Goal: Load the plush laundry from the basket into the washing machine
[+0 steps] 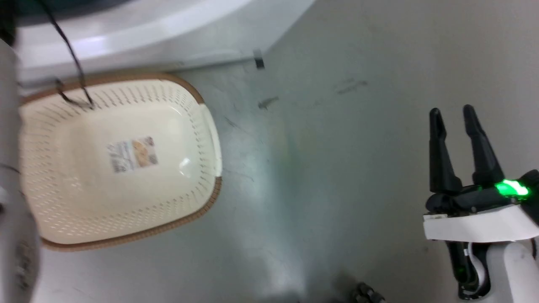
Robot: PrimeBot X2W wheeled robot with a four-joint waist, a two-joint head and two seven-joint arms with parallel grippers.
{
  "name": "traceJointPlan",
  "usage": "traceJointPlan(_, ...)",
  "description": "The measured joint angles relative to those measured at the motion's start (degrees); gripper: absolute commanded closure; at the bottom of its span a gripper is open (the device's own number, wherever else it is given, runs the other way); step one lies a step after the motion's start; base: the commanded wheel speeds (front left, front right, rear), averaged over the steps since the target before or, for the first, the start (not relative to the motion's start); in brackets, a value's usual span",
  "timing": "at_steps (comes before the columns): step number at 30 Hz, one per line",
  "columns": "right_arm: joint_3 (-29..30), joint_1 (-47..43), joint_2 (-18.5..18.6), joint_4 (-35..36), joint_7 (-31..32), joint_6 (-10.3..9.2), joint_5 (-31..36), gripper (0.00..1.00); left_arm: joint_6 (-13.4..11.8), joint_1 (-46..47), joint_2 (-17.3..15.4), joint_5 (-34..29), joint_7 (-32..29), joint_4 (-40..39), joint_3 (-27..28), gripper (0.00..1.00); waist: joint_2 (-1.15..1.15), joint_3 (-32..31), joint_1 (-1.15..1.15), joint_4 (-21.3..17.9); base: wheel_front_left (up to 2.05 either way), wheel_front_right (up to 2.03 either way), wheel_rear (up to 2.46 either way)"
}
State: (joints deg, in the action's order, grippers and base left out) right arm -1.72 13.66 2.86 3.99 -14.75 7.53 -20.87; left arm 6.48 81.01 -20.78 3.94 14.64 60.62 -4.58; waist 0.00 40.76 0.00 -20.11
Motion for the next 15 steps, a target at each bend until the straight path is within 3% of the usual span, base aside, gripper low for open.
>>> traceJointPlan(8,3.45,-2.30,0.03,-0.03,0.00,0.00,3.52,0.00,-0.18,-14.95,4.92,4.41,0.05,-10.26,2.71,0.00,0.00,-8.22,-0.01,3.44,0.00,0.00,0.00)
traceJointPlan(10,4.92,-5.36,0.00,-1.32,0.00,0.00,5.77,0.00,0.31,-28.88,8.25,5.82,0.04,-19.84,3.49,0.00,0.00,-15.41,-0.02,6.44,0.00,0.00,0.00)
traceJointPlan(15,6.65,-8.40,0.01,-2.26,0.00,0.00,7.10,0.00,0.75,-41.61,10.99,5.41,0.09,-28.70,2.33,0.00,0.00,-22.67,-0.02,9.62,0.00,0.00,0.00)
